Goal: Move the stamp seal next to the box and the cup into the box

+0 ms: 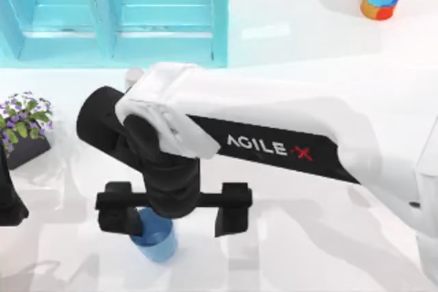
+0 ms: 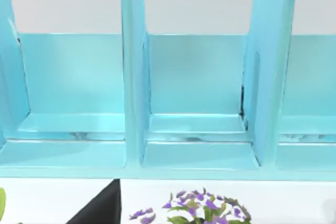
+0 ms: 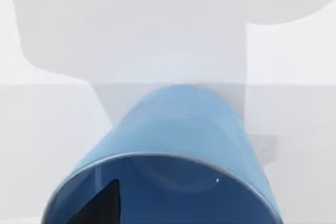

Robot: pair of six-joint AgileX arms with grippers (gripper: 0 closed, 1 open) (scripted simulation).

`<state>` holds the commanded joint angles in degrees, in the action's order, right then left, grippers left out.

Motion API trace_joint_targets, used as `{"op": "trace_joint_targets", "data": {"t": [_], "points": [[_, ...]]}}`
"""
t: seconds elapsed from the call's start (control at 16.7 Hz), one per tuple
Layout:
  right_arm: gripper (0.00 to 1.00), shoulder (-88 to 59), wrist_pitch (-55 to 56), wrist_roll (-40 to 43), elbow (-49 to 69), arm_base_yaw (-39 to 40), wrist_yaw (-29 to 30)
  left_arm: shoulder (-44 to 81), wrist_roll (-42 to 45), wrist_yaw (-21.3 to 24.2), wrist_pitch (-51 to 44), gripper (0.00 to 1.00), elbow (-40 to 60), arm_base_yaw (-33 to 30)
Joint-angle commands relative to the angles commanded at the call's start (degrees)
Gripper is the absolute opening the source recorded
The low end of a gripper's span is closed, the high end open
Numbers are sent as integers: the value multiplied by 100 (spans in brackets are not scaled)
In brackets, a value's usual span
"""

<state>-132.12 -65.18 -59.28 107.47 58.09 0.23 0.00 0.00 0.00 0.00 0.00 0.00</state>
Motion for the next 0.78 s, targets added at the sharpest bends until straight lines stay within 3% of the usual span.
{"op": "trace_joint_targets", "data": {"t": [0.36,0.78], "points": [[100,-39,258,-6,-234,6,0,0,0,0,0,100,0,0],[47,-39,258,-6,-234,6,0,0,0,0,0,100,0,0]]}}
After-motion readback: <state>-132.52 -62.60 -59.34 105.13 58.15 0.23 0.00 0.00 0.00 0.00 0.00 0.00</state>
